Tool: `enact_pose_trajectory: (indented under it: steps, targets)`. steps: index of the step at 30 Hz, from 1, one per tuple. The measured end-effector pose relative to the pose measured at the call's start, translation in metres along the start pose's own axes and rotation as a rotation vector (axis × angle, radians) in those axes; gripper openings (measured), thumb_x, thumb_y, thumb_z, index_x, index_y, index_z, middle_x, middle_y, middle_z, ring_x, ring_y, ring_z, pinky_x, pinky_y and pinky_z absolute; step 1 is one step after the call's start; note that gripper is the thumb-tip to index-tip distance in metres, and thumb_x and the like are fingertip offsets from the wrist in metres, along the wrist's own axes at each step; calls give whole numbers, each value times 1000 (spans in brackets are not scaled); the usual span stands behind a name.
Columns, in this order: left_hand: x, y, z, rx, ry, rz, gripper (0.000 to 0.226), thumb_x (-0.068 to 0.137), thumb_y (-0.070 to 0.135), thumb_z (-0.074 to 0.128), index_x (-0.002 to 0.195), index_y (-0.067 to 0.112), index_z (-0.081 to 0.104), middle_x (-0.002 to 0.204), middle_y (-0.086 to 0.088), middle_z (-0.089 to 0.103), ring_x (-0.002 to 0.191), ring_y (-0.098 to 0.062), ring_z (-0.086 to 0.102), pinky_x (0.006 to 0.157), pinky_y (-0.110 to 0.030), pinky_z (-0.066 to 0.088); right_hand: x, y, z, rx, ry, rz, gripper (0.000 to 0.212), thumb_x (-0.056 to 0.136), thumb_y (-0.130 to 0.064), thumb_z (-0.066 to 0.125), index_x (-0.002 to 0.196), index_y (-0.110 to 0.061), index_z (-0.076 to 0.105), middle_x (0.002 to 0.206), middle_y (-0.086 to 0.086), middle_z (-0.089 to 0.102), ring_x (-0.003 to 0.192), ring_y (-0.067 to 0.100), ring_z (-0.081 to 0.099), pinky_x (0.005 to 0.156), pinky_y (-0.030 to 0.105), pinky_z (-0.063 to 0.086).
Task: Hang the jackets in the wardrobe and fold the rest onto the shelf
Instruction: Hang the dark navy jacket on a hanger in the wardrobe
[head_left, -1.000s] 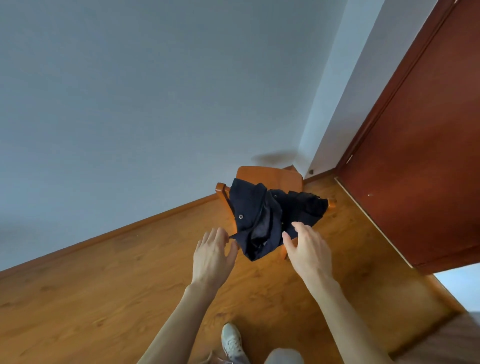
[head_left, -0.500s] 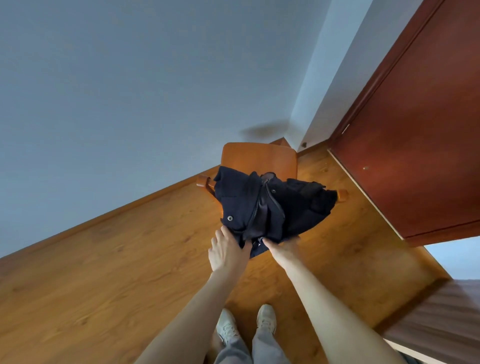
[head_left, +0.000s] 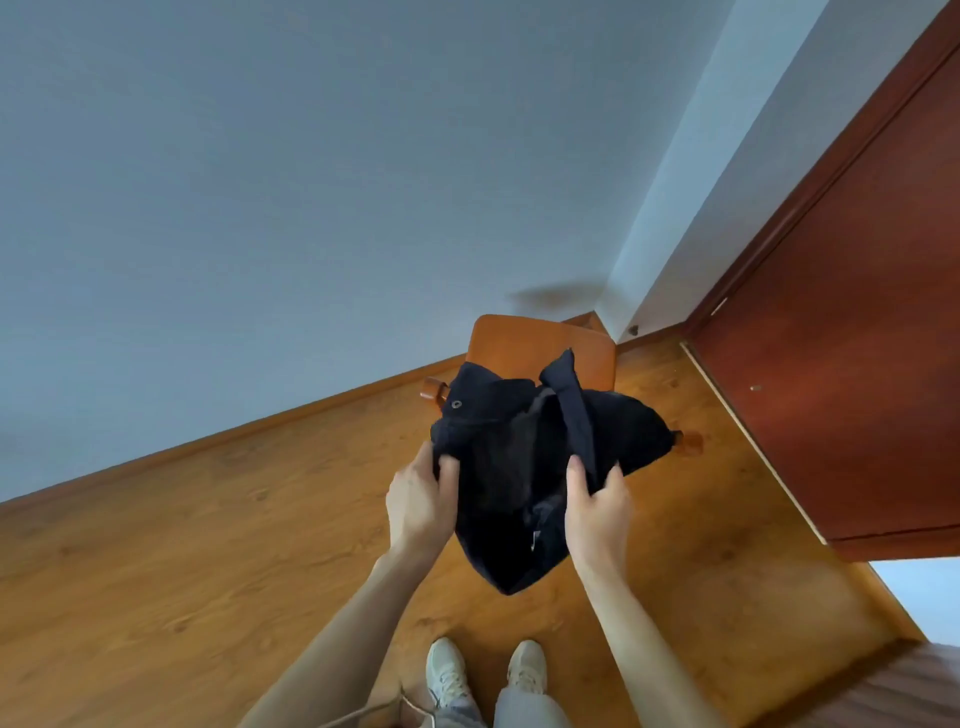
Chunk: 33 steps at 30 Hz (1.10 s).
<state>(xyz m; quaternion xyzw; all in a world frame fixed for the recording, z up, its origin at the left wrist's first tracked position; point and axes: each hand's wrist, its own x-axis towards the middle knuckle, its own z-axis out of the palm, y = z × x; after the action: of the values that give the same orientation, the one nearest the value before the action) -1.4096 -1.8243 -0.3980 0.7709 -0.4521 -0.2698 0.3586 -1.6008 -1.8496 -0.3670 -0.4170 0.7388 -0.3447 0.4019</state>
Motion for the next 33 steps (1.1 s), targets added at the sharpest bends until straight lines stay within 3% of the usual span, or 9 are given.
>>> enact_pose_trajectory:
  steps: [2,4,6,7,12,17,22,29,33]
  targets:
    - [17,27,-19,-60,51,21,30,95,37,37,70,23,45,53,8,51,46,-11,41,44,-24,29,16,-31,-4,41,-36,-36,64,103,-45,58,148,-1,48,143,11,62,138,29,53,119,47,41]
    - [38,54,-43,-133,137,-30,30,92,33,39,65,20,40,48,12,43,46,-10,34,46,-26,27,36,-71,-5,78,-111,-50,57,103,-45,58,137,0,55,132,9,66,128,32,59,111,50,48]
    - [59,77,-74,-214,247,-111,31,91,30,40,63,17,35,48,11,34,48,-9,28,51,-33,26,50,-111,-4,92,-169,-118,38,102,-42,59,111,-6,64,105,6,71,96,25,69,83,42,57]
    - [67,85,-91,-245,295,-141,31,91,28,40,64,16,32,51,10,31,52,-12,26,53,-35,25,54,-130,-1,105,-194,-162,32,102,-40,59,100,-9,63,92,4,70,80,19,67,70,37,53]
    - [80,107,-173,-314,475,-166,31,87,24,41,62,19,24,50,10,22,52,-14,20,52,-34,21,44,-224,31,113,-374,-365,37,96,-38,60,88,-2,60,71,2,61,54,4,57,45,14,42]
    - [66,114,-247,-341,628,-173,32,84,26,42,59,19,22,50,9,21,52,-15,20,52,-35,20,1,-304,68,83,-544,-535,27,89,-38,63,81,-12,59,70,-3,60,60,12,56,53,20,45]
    - [32,114,-298,-287,722,-174,34,86,28,46,60,17,27,51,6,26,53,-18,24,51,-34,25,-56,-351,96,7,-777,-659,26,82,-36,71,97,-15,67,92,5,74,84,26,74,77,45,61]
    - [-34,101,-337,-229,792,-306,40,86,27,50,56,18,25,50,4,25,55,-23,25,54,-34,25,-114,-371,119,-107,-1081,-749,20,91,-27,67,110,-22,66,105,1,76,95,22,75,87,42,62]
    - [-76,101,-338,-104,702,-454,43,88,32,53,55,19,27,48,4,28,52,-24,28,55,-31,28,-138,-373,124,-309,-1094,-962,15,96,-17,62,107,-8,64,105,13,71,93,31,68,79,43,55]
